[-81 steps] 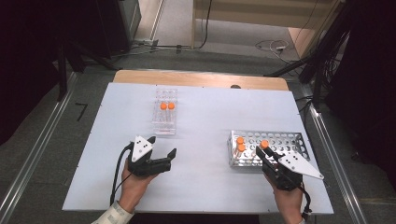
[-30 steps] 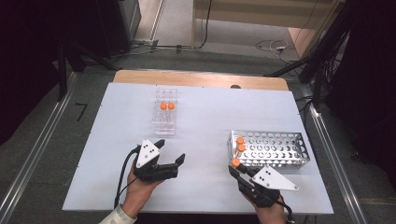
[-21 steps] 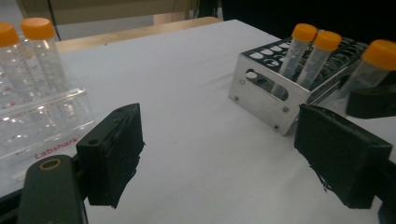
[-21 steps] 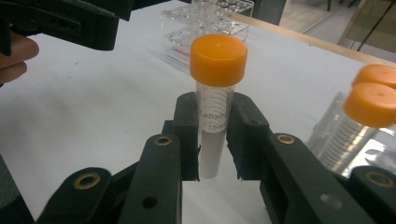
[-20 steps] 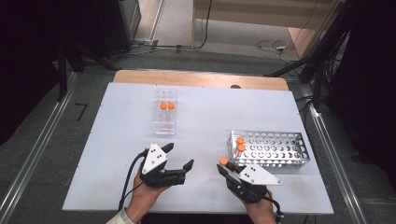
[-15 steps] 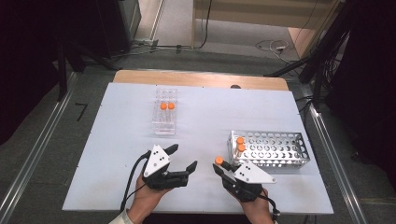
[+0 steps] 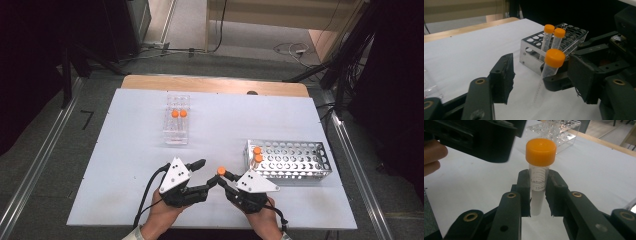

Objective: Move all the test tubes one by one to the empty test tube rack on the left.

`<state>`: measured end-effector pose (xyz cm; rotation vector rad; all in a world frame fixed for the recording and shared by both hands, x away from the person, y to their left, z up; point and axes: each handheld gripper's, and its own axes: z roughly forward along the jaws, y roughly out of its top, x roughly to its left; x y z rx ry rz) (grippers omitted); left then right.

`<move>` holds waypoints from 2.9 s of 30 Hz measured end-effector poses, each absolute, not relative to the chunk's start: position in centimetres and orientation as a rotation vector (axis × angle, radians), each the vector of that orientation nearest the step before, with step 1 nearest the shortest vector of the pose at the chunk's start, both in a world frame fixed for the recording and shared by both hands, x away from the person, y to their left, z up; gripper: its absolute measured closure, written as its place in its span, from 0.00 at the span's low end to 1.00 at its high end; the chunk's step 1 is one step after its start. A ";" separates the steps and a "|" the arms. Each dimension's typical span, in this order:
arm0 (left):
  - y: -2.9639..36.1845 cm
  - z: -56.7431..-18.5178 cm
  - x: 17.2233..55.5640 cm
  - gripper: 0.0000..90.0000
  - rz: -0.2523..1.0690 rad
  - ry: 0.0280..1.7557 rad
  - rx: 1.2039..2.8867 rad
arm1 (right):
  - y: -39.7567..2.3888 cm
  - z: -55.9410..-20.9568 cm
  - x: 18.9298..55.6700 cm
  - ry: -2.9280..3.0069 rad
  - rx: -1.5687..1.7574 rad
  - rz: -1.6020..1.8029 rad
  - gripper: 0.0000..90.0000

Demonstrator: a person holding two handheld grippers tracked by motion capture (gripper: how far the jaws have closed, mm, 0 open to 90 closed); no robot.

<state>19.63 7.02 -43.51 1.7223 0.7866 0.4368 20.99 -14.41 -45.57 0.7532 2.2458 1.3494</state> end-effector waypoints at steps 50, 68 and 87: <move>9.4 -43.1 21.3 0.78 0.498 0.878 1.693 | -17.1 -44.8 19.7 2.306 0.789 1.349 0.32; 11.3 -41.6 23.7 0.78 0.563 0.949 1.647 | -23.1 -45.8 19.6 2.212 0.975 1.273 0.33; 12.9 -39.2 26.9 0.78 0.635 1.028 1.588 | -23.2 -46.0 19.8 2.210 0.977 1.259 0.33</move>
